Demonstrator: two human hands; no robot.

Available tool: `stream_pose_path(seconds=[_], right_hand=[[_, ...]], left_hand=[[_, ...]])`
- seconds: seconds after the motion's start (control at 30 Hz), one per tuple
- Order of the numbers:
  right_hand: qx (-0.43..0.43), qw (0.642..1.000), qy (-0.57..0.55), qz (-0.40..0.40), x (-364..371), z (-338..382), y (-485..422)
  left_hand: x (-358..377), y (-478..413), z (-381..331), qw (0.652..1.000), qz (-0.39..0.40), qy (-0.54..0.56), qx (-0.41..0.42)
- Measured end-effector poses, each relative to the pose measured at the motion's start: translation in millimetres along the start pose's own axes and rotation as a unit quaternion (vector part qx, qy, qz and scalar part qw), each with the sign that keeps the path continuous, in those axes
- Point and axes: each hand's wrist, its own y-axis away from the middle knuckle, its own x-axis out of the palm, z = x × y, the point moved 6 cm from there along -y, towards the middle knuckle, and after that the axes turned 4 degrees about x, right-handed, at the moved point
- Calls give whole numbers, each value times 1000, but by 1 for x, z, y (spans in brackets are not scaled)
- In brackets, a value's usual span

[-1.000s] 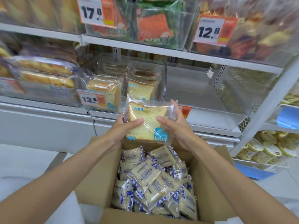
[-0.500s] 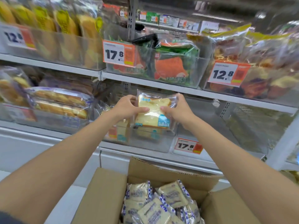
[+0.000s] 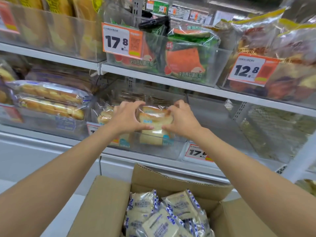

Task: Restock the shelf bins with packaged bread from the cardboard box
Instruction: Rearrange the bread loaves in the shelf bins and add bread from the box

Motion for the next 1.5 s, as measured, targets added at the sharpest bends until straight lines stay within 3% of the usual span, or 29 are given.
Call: stream_pose_path(seconds=[0.07, 0.1, 0.2, 0.33, 0.53, 0.67, 0.77, 0.93, 1.13, 1.17, 1.23, 1.3, 1.33, 1.4, 1.5], right_hand=[[-38, 990, 131, 27, 3, 1, 4], [-55, 988, 136, 40, 5, 1, 7], [-49, 995, 64, 60, 11, 2, 9], [14, 982, 156, 107, 34, 14, 9], [-4, 991, 28, 134, 46, 7, 2], [76, 991, 30, 105, 52, 6, -4], [85, 982, 6, 169, 57, 1, -8], [57, 978, 151, 131, 54, -1, -10], [71, 977, 62, 191, 44, -1, -10], [64, 984, 42, 163, 36, 1, -8], [38, 998, -17, 42, 13, 6, 4], [28, 991, -105, -78, -10, 0, 33], [31, 984, -142, -101, -14, -5, 53], [45, 982, -169, -76, -6, -17, 94], [84, 980, -177, 44, 36, -50, 154]], left_hand=[[1, 0, 1, 1000, 19, -14, 3], [1, -1, 1, 999, 27, -30, 9], [6, -2, 0, 994, 65, -71, 44], [18, 0, -4, 989, 95, -85, 81], [19, 0, 4, 980, 110, -138, 93], [16, 1, -4, 981, 95, -133, 107], [18, -3, -5, 981, 91, -135, 106], [26, -1, 1, 967, 80, -200, 132], [23, -2, -7, 959, 143, -230, 85], [17, 0, -10, 962, 130, -228, 76], [-3, 8, -22, 974, 32, -211, 79], [-16, 25, -43, 977, -55, -182, 101], [-14, 35, -55, 981, -53, -155, 106], [7, 57, -69, 991, 15, -98, 85], [59, 100, -75, 987, 142, -54, 46]])
